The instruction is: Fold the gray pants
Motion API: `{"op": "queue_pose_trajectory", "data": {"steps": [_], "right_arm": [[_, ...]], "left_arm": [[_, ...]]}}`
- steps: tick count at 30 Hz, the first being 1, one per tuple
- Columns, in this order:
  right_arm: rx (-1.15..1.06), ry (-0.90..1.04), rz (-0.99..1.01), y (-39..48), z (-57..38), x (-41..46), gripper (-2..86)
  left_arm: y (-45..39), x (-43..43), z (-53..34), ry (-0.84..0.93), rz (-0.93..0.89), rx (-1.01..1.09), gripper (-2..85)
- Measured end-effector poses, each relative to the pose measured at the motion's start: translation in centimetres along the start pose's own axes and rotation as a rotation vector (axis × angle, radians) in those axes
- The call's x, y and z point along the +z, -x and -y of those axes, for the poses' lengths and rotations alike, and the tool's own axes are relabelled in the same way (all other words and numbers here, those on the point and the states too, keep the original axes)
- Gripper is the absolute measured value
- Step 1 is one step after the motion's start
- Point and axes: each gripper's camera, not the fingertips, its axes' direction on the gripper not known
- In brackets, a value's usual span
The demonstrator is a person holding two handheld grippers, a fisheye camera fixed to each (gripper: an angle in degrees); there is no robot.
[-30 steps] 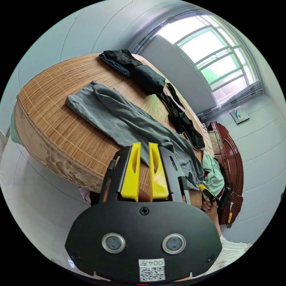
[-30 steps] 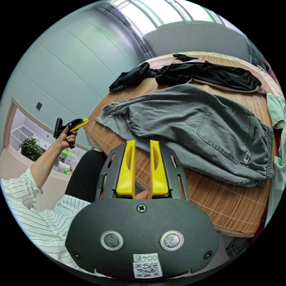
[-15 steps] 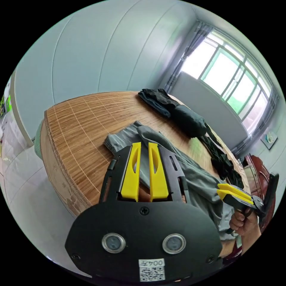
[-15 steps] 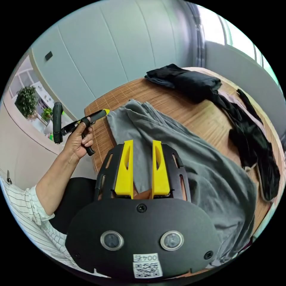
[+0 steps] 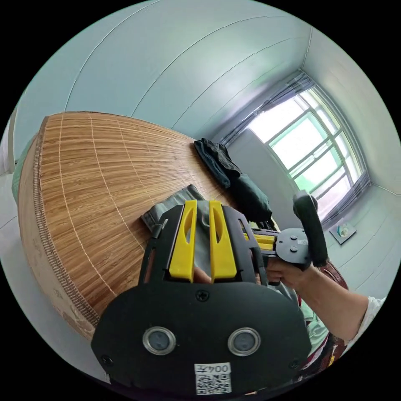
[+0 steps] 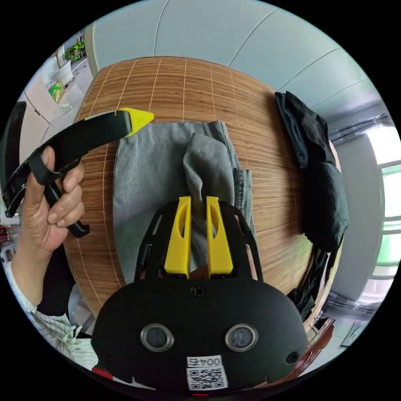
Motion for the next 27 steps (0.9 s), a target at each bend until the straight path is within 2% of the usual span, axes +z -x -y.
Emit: {"op": "queue_pose_trajectory", "data": {"steps": [2,6,10,19,24,27], "right_arm": [[0.038,-0.046,0.111,-3.0,0.1,-0.7,0.1],[0.116,-0.139,0.306,-9.0,-1.0,-4.4,-0.5],[0.068,-0.195,0.558,-14.2,-3.4,-8.8,-0.7],[-0.025,-0.339,0.727,-19.5,-10.3,-17.3,-0.7],[-0.073,-0.372,0.76,-20.9,-13.7,-19.8,-0.7],[-0.102,-0.379,0.783,-21.8,-15.5,-20.8,-0.7]], "left_arm": [[0.8,0.2,0.1,0.036,-0.082,0.009,6.9],[1.8,0.5,0.4,0.106,-0.254,0.045,8.6],[2.0,1.6,0.6,0.193,-0.421,0.068,10.4],[0.7,2.0,1.2,0.336,-0.46,0.244,19.2],[0.2,0.7,1.9,0.287,-0.758,0.309,21.4],[0.1,-1.1,2.6,0.173,-0.884,0.354,16.3]]}}
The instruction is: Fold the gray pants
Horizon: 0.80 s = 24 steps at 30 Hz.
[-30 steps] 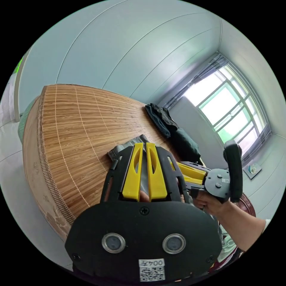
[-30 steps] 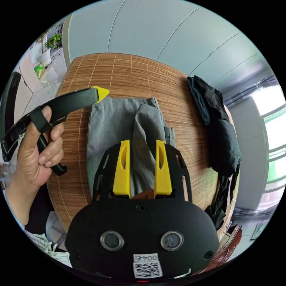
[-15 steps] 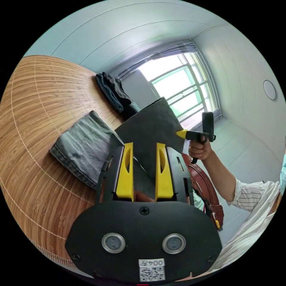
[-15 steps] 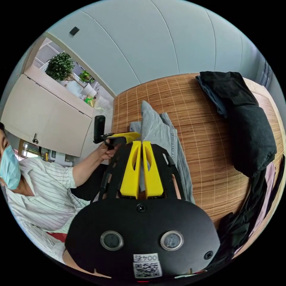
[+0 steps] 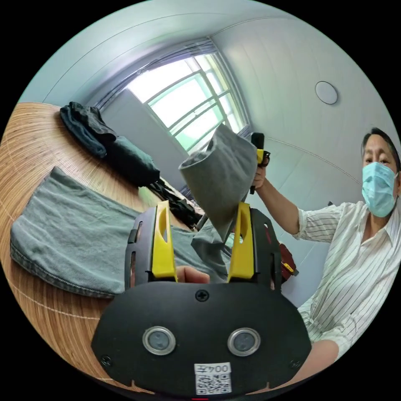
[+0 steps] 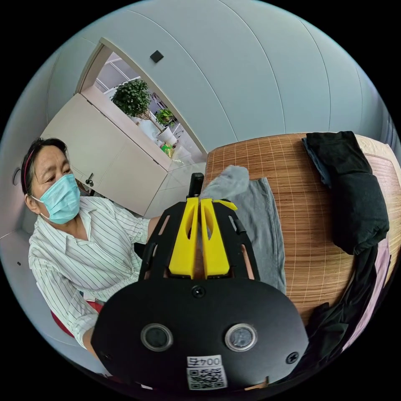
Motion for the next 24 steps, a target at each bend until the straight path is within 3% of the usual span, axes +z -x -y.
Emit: {"op": "queue_pose_trajectory", "data": {"steps": [4,7,9,12,15,20,24], "right_arm": [[0.016,-0.002,-0.01,-0.9,-1.1,-1.5,-0.4],[0.076,-0.056,-0.027,-2.9,-1.3,-1.8,0.7],[0.219,-0.112,-0.091,-5.3,-1.6,-1.4,2.7],[0.498,-0.045,-0.338,-9.3,-3.7,0.8,5.4],[0.589,0.028,-0.42,-9.7,-7.8,2.0,6.1],[0.636,-0.28,-0.277,-2.8,-21.2,-6.1,4.2],[0.718,-0.461,-0.351,5.4,-35.5,-14.0,0.3]], "left_arm": [[-1.0,-2.9,1.3,-0.158,-0.038,0.062,5.7],[-1.7,-6.5,2.4,-0.284,0.14,0.083,3.9],[-1.9,-6.8,3.7,-0.216,0.433,0.023,3.6],[0.3,-6.4,5.1,-0.076,0.665,-0.172,3.9],[3.5,-7.0,5.6,-0.014,0.639,-0.377,4.4],[4.7,-9.6,6.7,-0.156,0.522,-0.482,4.3],[1.6,-12.5,8.0,-0.351,0.683,-0.444,3.3]]}}
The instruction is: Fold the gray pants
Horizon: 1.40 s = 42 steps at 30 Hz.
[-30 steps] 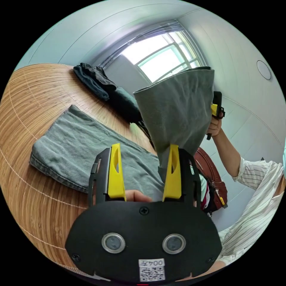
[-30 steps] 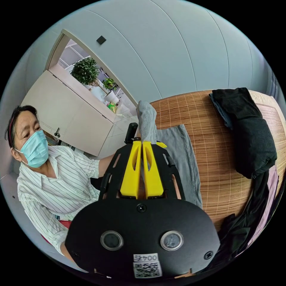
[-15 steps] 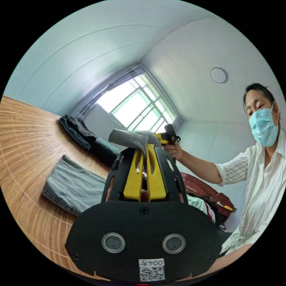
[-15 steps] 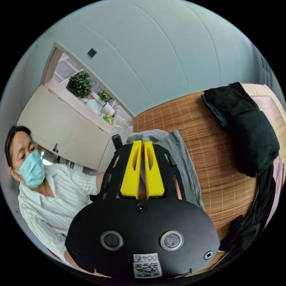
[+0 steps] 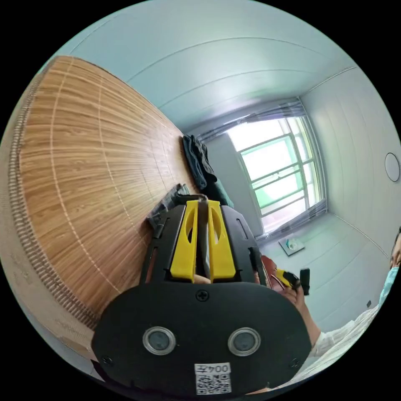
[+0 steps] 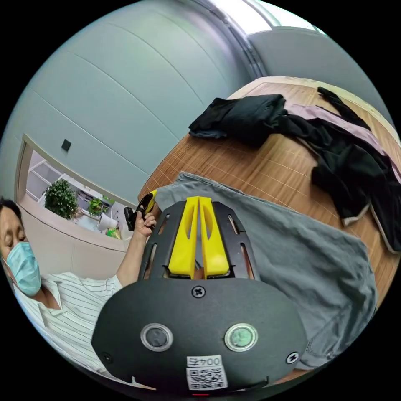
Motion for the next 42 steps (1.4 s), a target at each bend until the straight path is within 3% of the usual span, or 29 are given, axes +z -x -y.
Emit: {"op": "queue_pose_trajectory", "data": {"steps": [5,7,11,15,20,24,29,42], "right_arm": [[0.237,-0.127,-0.251,-7.5,-19.6,-21.1,1.3],[0.325,-0.162,-0.349,-9.3,-26.4,-27.2,4.2],[0.51,-0.199,-0.511,-13.5,-40.3,-37.2,6.6],[0.669,-0.274,-0.487,-18.2,-49.5,-42.6,7.7],[0.89,-0.44,-0.456,-25.6,-58.7,-48.7,10.3],[0.988,-0.551,-0.343,-29.8,-62.5,-51.8,12.7],[1.054,-0.585,-0.124,-32.9,-65.8,-54.3,15.6],[1.121,-0.646,-0.049,-33.4,-69.6,-60.0,12.2]], "left_arm": [[-4.5,-5.6,-0.9,-0.245,0.207,0.095,3.6],[-7.0,-5.3,-1.1,-0.189,0.165,0.157,3.9],[-18.5,1.5,-5.0,0.251,0.031,0.469,5.7],[-32.0,9.0,-15.8,0.629,-0.101,0.786,7.9],[-44.5,15.0,-30.9,0.846,-0.078,1.222,10.0],[-50.2,19.1,-38.8,0.965,-0.069,1.391,11.4],[-53.9,22.1,-40.9,0.995,-0.036,1.477,12.6],[-57.1,26.0,-39.0,1.099,-0.128,1.419,12.4]]}}
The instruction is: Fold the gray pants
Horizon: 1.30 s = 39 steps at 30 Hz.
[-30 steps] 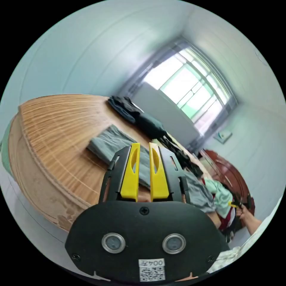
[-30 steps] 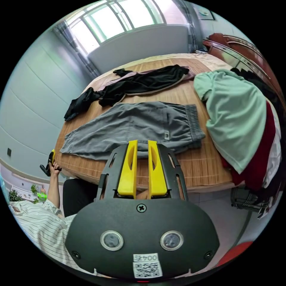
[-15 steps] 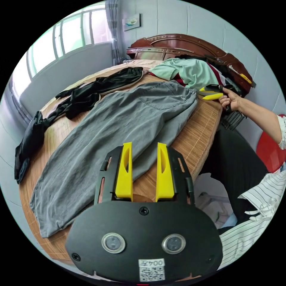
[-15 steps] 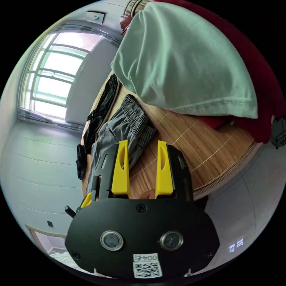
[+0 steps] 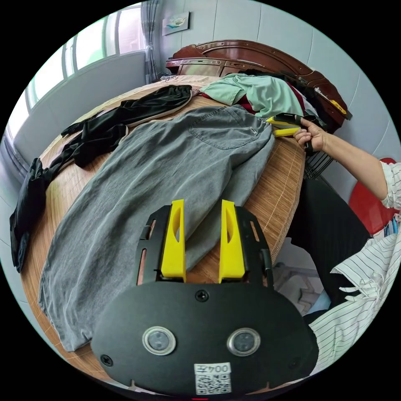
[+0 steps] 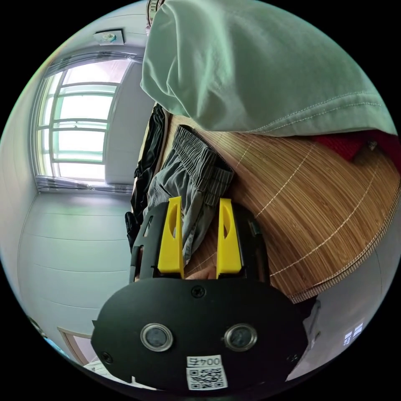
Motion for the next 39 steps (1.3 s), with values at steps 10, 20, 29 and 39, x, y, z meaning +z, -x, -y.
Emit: {"op": "queue_pose_trajectory", "data": {"steps": [10,20,29,39], "right_arm": [[-0.123,-0.029,-0.185,5.4,-2.3,-4.3,4.6],[-0.236,0.052,-0.314,6.0,-10.6,-10.4,5.6],[-0.77,-0.006,-0.398,15.0,-23.3,-10.5,8.3],[-1.521,0.35,-0.44,29.4,-40.7,7.0,12.6]], "left_arm": [[2.8,-0.7,0.6,0.028,-0.03,-0.075,2.5],[0.6,-3.2,-1.4,0.087,-0.24,0.012,0.6],[-1.7,-7.0,-2.9,0.021,-0.093,0.027,0.8],[-1.7,-8.4,-5.2,0.014,-0.082,-0.031,2.9]]}}
